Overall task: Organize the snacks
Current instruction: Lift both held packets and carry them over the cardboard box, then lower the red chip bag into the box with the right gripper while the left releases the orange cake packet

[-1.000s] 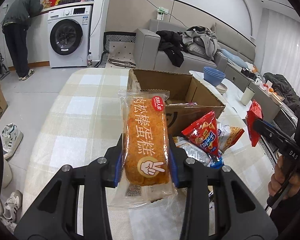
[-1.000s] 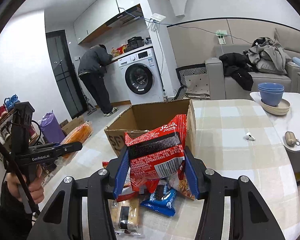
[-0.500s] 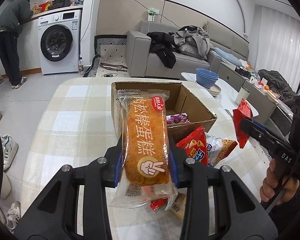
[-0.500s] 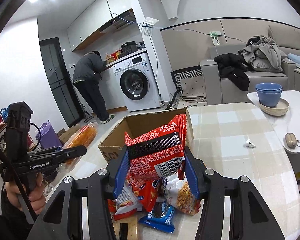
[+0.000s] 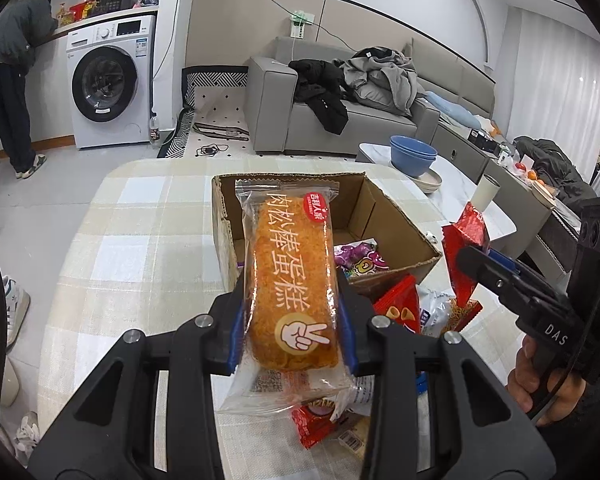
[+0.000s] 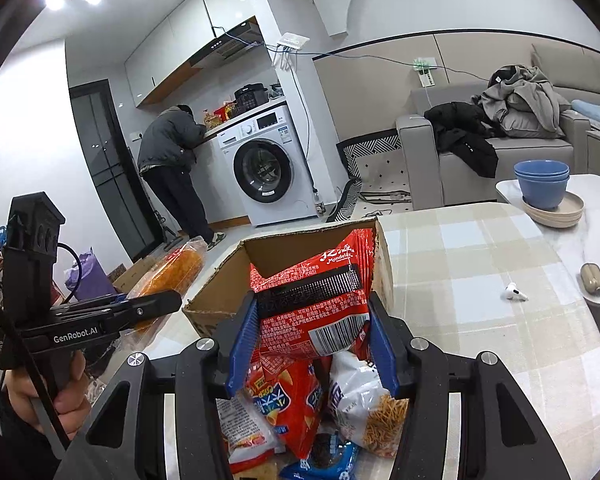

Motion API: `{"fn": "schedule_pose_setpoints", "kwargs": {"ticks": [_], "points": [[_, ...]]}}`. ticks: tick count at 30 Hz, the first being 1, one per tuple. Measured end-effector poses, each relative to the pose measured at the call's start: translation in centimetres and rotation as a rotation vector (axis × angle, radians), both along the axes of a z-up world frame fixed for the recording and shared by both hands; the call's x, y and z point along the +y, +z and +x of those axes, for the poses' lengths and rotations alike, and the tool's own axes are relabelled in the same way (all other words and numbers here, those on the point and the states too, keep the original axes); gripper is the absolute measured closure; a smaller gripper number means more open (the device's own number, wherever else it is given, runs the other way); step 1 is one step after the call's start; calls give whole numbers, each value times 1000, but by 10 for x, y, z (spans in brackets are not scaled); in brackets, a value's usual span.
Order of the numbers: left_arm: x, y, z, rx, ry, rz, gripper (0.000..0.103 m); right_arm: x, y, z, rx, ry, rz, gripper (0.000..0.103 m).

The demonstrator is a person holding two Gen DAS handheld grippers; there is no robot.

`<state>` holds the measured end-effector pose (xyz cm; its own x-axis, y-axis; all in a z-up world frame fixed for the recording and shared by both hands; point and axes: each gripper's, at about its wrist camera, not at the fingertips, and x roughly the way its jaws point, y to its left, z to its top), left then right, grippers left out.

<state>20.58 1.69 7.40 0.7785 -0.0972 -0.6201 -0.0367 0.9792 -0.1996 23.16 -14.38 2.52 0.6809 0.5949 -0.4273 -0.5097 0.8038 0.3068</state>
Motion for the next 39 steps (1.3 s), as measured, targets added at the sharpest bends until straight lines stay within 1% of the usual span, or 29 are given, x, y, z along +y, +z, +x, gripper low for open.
{"fn": "schedule_pose_setpoints", "kwargs": {"ticks": [5,8,12,18,25,29,31,34,35,36,38,39], "points": [[0,3,14,-3,-8,4,69,3,3,11,-7,-5,-1,51],[-1,4,27,-2,-15,6,69,9,4,16,-14,-14,-20,51],[-2,1,40,3,-31,5,69,22,6,22,-34,-24,-52,51],[-3,-9,58,30,-39,13,69,39,1,32,-46,-1,-88,51],[-15,-19,77,47,-44,54,69,44,-12,51,-18,-5,-114,51],[-20,-26,89,76,-49,70,69,47,-18,58,3,0,-128,51],[-22,-28,93,82,-49,77,69,47,-19,60,4,-1,-141,46],[-22,-29,95,100,-45,77,67,44,-15,55,-22,-13,-143,37],[-23,-29,96,107,-43,78,65,42,-14,54,-27,-15,-137,28],[-23,-29,96,112,-40,80,62,40,-12,52,-31,-19,-133,19],[-25,-26,95,111,-35,92,51,37,-9,47,-39,-24,-128,10],[-26,-25,94,106,-36,95,41,35,-8,45,-36,-22,-128,7]]}}
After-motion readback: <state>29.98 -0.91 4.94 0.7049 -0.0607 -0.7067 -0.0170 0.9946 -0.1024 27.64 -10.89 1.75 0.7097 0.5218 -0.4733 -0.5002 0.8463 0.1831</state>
